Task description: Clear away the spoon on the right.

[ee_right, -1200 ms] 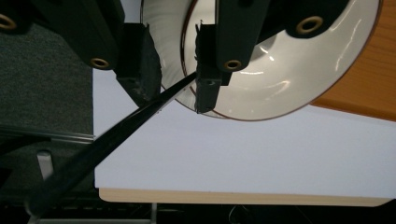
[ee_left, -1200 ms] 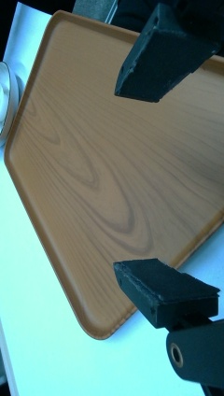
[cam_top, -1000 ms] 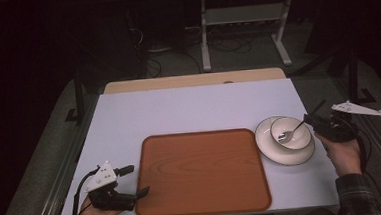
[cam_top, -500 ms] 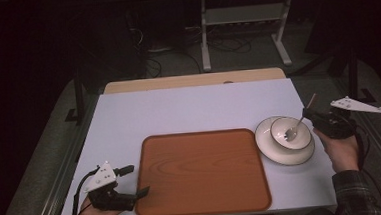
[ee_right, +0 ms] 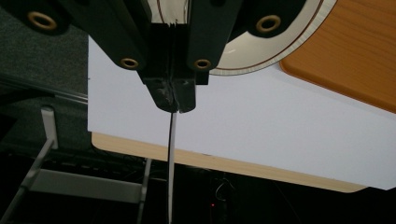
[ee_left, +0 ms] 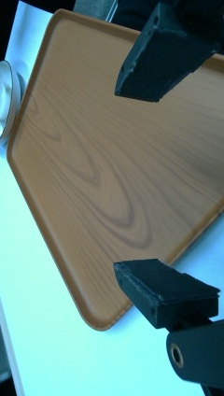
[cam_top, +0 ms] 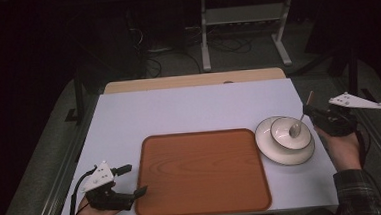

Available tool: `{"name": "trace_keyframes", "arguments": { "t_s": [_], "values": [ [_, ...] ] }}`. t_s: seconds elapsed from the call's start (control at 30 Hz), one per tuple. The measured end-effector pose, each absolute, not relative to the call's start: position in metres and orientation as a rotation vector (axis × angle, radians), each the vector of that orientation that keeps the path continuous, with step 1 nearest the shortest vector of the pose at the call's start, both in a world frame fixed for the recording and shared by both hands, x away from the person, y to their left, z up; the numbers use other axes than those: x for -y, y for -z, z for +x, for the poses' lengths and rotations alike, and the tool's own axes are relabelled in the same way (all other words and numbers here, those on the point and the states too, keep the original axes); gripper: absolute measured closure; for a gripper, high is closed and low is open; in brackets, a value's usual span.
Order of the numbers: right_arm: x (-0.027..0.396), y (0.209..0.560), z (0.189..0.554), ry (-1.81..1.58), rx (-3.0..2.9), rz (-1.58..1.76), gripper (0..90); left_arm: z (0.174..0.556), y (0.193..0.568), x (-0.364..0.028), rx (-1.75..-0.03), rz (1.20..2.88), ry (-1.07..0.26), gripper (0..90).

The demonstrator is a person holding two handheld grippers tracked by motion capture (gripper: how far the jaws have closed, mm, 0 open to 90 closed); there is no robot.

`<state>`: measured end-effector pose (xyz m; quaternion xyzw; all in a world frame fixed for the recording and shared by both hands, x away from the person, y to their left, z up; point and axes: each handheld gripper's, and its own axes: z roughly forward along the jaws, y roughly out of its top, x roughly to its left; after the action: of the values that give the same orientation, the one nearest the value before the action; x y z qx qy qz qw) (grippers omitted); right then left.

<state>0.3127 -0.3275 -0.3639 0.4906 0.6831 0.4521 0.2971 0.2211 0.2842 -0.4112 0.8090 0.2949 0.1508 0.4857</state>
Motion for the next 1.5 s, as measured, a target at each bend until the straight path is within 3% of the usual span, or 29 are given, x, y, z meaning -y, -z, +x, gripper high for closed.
{"name": "trace_keyframes", "arguments": {
  "t_s": [0.77,1.5],
  "values": [
    [0.299,0.314,0.304,-1.287,-1.93,1.113,88.3,0.221,0.41,-0.288,-0.721,1.958,-0.381,13.0],
    [0.242,0.323,0.299,-1.38,-2.164,0.971,88.3,0.22,0.409,-0.289,-0.718,1.959,-0.385,13.0]
  ]
}}
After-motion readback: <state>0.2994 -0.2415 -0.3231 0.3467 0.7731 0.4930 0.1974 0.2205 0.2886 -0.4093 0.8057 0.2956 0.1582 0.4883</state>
